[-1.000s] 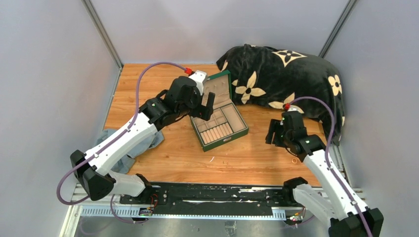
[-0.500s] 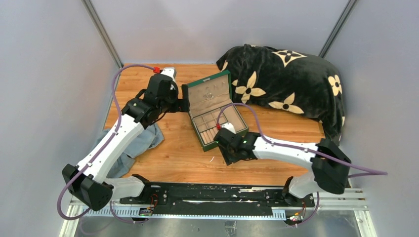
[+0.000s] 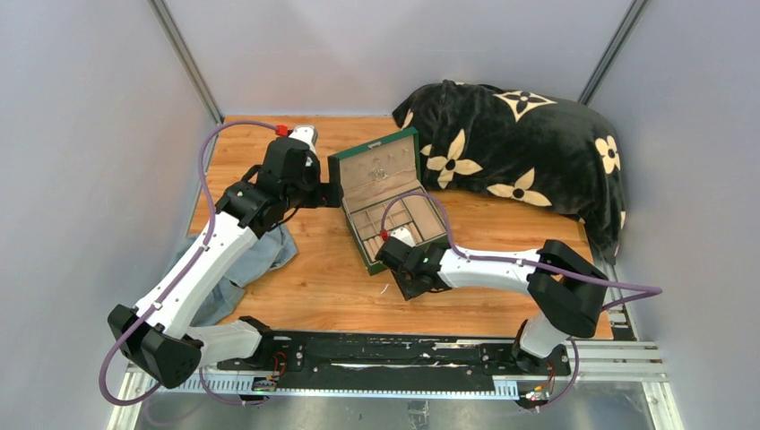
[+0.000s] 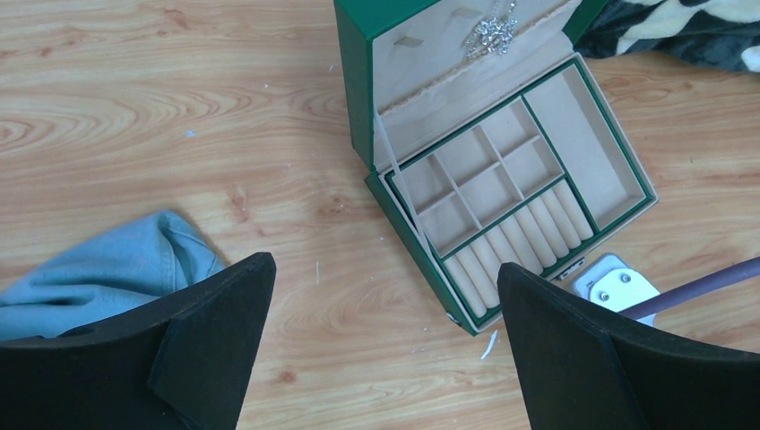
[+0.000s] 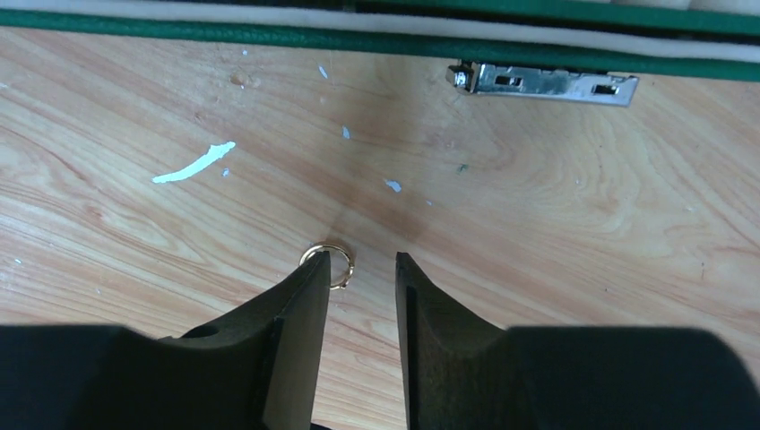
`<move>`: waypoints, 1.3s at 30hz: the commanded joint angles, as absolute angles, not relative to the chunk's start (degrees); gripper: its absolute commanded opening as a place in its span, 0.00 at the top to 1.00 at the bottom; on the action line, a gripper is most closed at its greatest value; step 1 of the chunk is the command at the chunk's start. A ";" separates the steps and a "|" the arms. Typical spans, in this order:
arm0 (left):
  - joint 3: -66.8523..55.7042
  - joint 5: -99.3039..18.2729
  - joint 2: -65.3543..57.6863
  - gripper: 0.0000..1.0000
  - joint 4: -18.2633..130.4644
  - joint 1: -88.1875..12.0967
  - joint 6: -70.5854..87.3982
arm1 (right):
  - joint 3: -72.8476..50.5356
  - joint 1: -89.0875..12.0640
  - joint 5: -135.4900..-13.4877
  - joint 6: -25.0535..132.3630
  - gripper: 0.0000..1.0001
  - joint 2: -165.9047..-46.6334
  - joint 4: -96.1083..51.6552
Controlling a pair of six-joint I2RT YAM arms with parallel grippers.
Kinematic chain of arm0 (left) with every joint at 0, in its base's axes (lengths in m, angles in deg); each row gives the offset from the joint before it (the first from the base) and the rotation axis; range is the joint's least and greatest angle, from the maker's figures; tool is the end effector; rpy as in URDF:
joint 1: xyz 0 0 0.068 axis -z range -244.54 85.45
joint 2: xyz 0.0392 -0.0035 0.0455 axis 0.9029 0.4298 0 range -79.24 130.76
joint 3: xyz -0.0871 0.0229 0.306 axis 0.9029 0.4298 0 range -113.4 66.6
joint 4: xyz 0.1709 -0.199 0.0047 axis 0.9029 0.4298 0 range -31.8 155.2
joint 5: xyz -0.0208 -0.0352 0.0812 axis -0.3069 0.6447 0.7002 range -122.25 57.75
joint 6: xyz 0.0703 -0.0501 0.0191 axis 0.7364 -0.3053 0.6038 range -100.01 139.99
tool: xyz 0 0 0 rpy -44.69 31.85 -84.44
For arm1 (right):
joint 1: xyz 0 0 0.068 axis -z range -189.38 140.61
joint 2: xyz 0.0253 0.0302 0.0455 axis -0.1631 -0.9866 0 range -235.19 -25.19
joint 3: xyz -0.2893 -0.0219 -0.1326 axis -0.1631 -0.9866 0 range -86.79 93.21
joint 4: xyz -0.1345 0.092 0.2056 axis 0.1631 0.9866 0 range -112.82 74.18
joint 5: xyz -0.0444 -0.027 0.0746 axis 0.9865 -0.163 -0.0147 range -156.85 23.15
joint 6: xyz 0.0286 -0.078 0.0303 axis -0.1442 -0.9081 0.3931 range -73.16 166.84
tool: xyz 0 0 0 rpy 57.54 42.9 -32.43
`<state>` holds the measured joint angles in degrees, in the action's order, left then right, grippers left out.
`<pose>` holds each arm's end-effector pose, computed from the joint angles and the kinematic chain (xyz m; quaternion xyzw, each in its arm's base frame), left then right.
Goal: Organize the mixed jewelry
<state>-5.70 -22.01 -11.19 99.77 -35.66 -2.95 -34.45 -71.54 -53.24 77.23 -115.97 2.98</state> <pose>0.2386 -0.1157 0.3887 0.0067 0.8934 -0.1212 0.4325 0.1656 0.2740 0.1836 -0.2395 0.9383 0.0801 0.2364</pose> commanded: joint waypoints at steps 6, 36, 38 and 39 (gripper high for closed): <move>-5.47 -24.08 -9.93 0.00 99.89 -35.98 -2.77 | -34.32 -72.01 -51.86 78.63 0.71 -116.73 2.29; -4.93 -25.80 -9.28 0.00 99.51 -35.98 -2.82 | -35.81 -71.96 -55.79 79.12 0.84 -118.75 1.51; -5.15 -25.99 -8.89 0.00 99.44 -35.98 -2.86 | -35.88 -71.96 -55.86 79.19 0.87 -118.77 1.50; -5.29 -26.05 -8.77 0.00 99.42 -35.98 -2.87 | -35.90 -71.96 -55.82 79.21 0.87 -118.67 1.44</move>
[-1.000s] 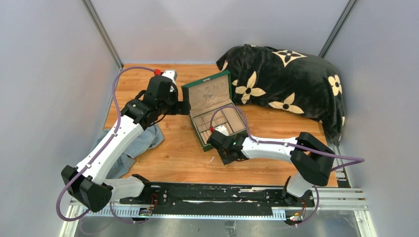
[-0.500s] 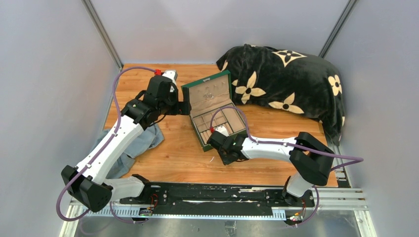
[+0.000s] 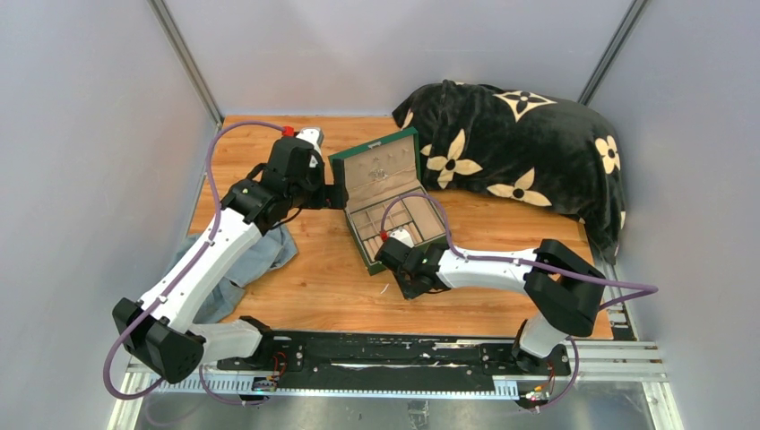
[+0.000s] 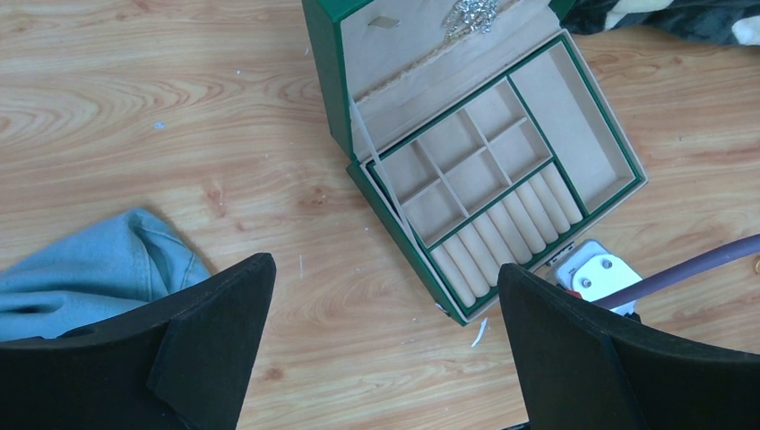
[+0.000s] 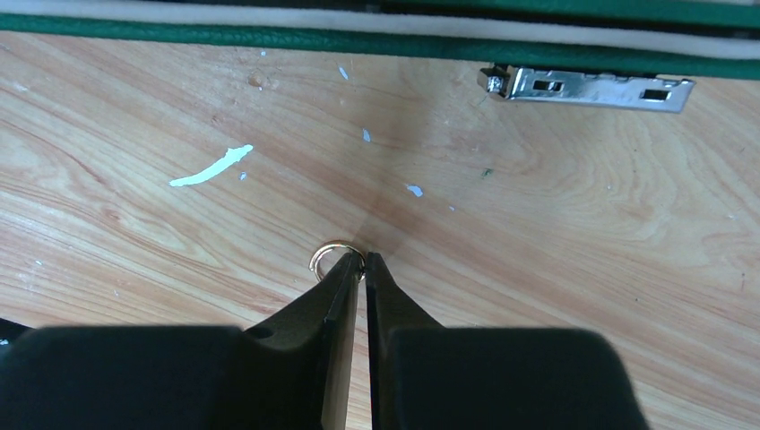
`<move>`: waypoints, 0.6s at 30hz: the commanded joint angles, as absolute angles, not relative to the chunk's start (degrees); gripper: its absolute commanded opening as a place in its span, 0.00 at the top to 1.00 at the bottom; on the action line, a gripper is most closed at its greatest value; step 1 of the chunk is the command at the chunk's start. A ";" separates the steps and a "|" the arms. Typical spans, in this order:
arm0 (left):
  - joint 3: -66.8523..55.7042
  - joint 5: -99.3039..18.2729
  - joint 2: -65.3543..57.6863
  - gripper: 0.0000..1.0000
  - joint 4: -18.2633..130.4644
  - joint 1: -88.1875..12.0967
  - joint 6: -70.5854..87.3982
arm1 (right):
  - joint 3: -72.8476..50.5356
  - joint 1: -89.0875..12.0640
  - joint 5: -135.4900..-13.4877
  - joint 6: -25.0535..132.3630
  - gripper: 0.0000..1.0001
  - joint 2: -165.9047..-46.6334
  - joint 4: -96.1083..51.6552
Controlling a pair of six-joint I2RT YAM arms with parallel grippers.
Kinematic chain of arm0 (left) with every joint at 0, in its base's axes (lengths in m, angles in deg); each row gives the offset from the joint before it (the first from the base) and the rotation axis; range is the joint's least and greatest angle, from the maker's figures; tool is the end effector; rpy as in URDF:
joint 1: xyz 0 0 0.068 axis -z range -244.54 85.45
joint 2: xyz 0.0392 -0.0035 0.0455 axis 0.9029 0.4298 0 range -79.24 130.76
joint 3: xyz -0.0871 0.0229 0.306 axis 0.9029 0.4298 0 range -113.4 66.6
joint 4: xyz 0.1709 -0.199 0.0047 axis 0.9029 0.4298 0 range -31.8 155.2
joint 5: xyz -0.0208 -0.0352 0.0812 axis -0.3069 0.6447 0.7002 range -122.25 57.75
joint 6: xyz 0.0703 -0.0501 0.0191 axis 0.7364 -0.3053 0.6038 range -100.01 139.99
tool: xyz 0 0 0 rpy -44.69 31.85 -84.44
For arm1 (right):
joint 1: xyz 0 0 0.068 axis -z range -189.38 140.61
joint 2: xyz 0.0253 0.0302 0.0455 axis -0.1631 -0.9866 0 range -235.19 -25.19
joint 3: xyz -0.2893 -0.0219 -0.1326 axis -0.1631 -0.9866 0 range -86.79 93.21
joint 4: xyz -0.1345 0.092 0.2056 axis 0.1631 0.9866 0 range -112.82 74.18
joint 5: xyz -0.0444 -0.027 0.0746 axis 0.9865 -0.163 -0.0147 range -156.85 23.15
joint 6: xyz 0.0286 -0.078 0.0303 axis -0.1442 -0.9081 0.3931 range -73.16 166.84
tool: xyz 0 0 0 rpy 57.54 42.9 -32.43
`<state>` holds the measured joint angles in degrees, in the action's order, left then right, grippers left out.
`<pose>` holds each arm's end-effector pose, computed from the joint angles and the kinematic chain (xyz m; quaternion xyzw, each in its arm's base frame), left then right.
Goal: Organize the mixed jewelry
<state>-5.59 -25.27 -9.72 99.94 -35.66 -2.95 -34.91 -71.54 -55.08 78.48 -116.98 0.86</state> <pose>0.2428 -0.1231 0.3809 0.0206 0.9013 -0.1381 0.4101 0.1655 0.2791 0.1779 -0.2322 0.9405 0.0977 0.2281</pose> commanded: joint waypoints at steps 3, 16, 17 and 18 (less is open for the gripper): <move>-5.52 -26.10 -8.48 0.00 99.14 -35.98 -2.91 | -36.08 -72.01 -55.73 79.23 0.90 -118.62 1.49; -0.25 -23.61 -12.99 0.00 92.15 -35.98 -0.69 | -34.66 -71.68 -47.74 77.93 1.00 -107.64 7.92; 0.35 -24.20 -13.57 0.00 91.14 -35.98 -0.37 | -34.25 -71.44 -46.99 77.48 1.00 -106.37 8.52; 0.50 -24.93 -13.88 0.00 90.34 -35.98 -0.77 | -33.83 -71.13 -46.27 77.20 1.00 -105.26 9.33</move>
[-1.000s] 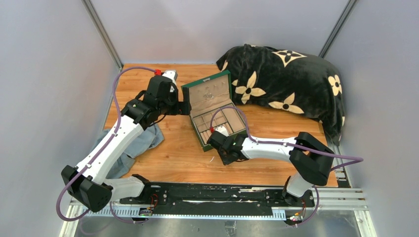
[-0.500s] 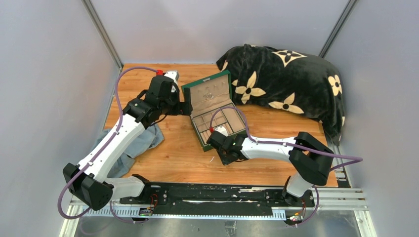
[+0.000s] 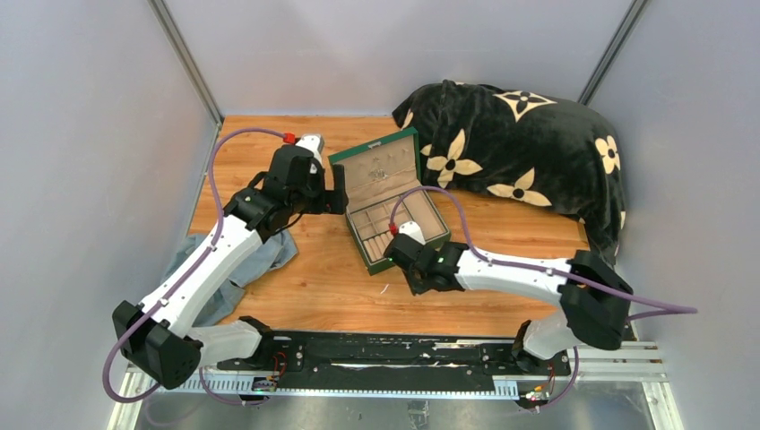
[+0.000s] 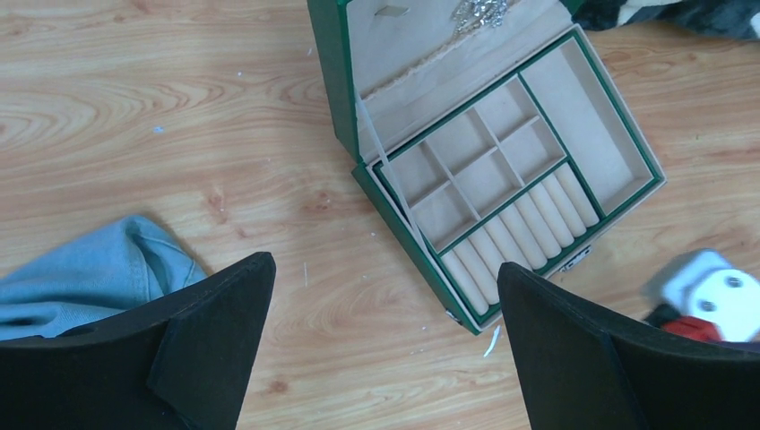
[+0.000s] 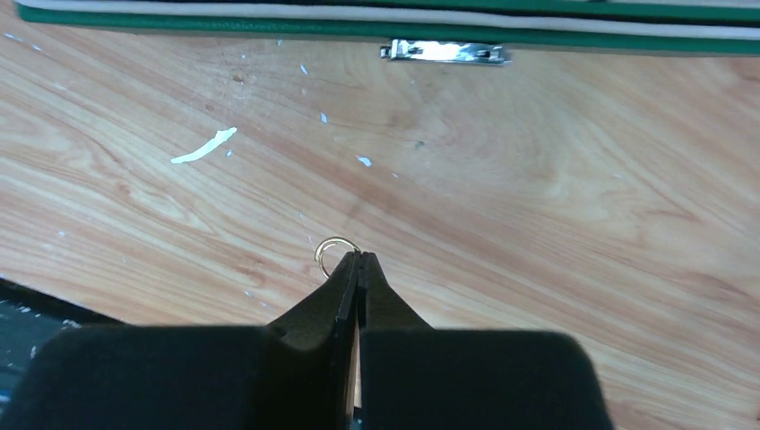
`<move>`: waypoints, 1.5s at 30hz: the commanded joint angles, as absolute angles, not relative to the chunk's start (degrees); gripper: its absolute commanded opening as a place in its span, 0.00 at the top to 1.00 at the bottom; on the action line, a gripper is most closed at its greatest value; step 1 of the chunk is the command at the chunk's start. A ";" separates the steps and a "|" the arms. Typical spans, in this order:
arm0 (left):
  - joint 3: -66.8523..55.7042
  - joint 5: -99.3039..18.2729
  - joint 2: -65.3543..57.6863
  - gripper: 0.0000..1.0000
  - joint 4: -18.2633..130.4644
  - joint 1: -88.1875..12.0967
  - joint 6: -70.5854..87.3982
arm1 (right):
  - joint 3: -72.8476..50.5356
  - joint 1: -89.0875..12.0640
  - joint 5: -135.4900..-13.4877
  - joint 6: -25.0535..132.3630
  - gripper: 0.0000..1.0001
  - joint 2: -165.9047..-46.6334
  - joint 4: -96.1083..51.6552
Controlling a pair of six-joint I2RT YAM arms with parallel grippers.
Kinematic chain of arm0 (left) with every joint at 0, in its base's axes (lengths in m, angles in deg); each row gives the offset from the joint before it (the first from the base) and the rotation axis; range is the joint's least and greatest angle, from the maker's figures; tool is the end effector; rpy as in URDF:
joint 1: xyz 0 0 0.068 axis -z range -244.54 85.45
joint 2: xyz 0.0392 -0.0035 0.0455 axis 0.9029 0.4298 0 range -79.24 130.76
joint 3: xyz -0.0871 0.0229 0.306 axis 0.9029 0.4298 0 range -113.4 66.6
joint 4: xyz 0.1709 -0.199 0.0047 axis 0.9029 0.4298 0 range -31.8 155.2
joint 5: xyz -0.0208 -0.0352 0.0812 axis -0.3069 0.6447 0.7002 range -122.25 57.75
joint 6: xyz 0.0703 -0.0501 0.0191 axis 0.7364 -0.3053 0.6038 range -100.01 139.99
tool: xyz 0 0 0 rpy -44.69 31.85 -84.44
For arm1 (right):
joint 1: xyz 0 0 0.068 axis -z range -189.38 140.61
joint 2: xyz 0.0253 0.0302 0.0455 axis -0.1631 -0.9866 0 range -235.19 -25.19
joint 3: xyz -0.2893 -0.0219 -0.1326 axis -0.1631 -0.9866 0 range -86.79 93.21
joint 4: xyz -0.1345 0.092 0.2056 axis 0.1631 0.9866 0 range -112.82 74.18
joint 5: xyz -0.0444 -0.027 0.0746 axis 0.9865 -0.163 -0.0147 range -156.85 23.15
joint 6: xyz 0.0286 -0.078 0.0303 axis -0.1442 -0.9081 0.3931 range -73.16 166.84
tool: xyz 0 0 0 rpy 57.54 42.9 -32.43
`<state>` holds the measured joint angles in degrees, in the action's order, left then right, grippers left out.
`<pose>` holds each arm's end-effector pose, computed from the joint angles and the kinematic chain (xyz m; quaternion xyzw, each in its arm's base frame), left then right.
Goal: Organize the mixed jewelry
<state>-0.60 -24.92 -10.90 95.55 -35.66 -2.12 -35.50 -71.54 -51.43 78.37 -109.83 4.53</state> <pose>0.2422 -0.1222 0.3635 0.0254 0.8989 -0.1347 0.4162 0.1598 0.2579 0.2079 -0.2205 0.9337 0.0941 0.2661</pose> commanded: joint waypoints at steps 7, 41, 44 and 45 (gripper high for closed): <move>-5.00 -48.27 -7.46 0.08 92.68 -35.98 -2.91 | -30.89 -65.90 -44.25 74.05 1.00 -96.01 9.96; 11.04 -80.95 3.43 0.38 60.65 -33.24 -22.20 | -28.44 -58.69 -57.06 75.67 1.00 -89.65 -2.15; 10.89 -81.02 4.08 0.40 62.35 -32.67 -20.56 | -28.30 -58.69 -56.96 75.99 1.00 -89.67 -2.40; 10.95 -81.15 4.27 0.42 62.33 -32.58 -20.38 | -28.19 -58.69 -56.95 75.96 1.00 -89.74 -2.50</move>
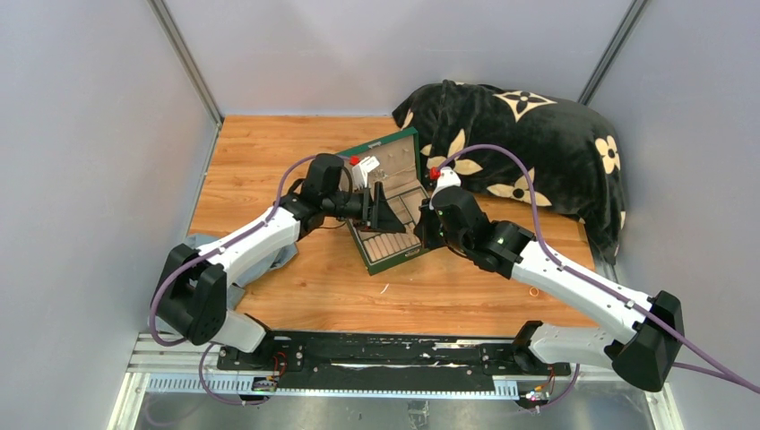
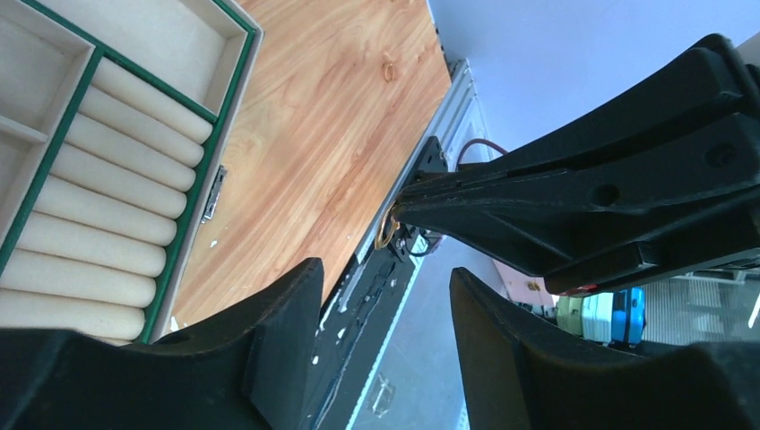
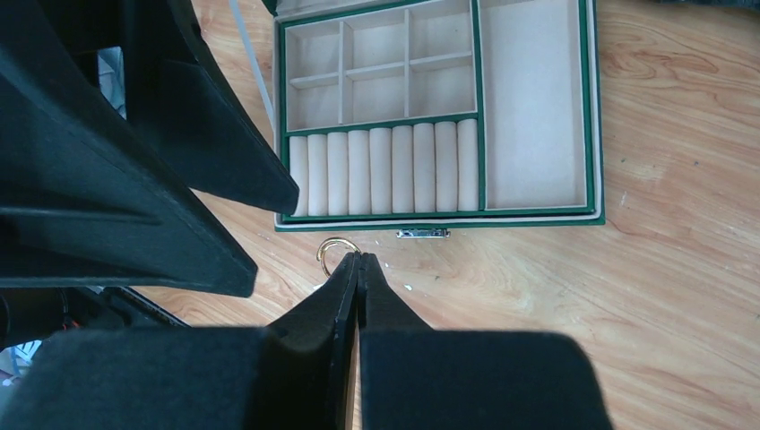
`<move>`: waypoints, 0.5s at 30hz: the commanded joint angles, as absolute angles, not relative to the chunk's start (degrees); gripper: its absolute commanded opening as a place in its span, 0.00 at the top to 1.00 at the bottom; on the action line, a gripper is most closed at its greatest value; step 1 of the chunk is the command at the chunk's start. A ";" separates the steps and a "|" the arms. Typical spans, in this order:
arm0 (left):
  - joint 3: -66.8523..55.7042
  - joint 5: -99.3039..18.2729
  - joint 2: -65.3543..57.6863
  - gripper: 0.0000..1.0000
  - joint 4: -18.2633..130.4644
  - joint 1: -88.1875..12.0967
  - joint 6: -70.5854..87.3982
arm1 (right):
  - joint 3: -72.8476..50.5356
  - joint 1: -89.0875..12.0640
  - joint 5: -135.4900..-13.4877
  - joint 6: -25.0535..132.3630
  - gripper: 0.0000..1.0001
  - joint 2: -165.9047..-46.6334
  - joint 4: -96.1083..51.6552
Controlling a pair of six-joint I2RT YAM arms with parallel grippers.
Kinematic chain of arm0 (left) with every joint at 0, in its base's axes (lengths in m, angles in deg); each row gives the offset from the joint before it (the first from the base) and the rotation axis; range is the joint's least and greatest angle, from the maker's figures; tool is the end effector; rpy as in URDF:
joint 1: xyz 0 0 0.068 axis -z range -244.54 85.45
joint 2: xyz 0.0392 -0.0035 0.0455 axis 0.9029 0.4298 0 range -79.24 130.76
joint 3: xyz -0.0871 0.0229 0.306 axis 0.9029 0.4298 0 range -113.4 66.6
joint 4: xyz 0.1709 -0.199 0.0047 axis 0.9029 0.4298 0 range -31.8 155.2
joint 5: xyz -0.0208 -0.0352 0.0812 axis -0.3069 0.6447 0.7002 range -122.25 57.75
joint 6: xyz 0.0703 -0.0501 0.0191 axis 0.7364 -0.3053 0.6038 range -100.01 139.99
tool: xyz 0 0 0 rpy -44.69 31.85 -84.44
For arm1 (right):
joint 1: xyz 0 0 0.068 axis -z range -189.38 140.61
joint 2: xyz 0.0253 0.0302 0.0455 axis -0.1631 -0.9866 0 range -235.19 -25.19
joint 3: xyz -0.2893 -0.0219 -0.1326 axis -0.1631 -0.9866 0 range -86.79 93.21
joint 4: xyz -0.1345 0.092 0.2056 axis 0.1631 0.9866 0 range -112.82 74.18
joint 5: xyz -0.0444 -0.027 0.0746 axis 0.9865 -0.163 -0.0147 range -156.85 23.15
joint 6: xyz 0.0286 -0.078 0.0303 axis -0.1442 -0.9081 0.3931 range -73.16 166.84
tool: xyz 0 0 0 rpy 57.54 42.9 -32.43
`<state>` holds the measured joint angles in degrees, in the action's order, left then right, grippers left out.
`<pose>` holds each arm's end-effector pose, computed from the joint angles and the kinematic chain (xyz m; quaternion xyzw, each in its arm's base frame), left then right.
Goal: Organize the mixed jewelry
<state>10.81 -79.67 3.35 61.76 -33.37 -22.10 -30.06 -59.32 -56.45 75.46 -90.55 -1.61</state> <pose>0.2577 -0.2236 0.3008 0.1235 0.8098 -0.5516 0.1573 0.1869 0.2003 0.3437 -0.1147 0.8553 0.2553 0.4360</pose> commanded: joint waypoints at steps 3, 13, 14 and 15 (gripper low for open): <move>11.59 -82.07 4.69 0.46 60.95 -32.48 -21.28 | -27.90 -58.69 -56.98 75.95 1.00 -89.86 -2.53; 12.04 -83.85 6.65 0.54 56.33 -32.14 -23.66 | -27.47 -58.69 -57.44 75.81 1.00 -90.14 -2.91; 12.11 -84.18 6.79 0.55 55.59 -32.12 -24.19 | -27.35 -58.69 -57.48 75.78 1.00 -90.14 -2.91; 12.18 -84.46 6.92 0.55 54.75 -32.11 -24.86 | -27.37 -58.69 -57.45 75.77 1.00 -90.21 -2.92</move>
<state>11.53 -82.25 6.12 58.78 -32.49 -23.08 -29.19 -59.27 -57.35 75.57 -90.55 -2.40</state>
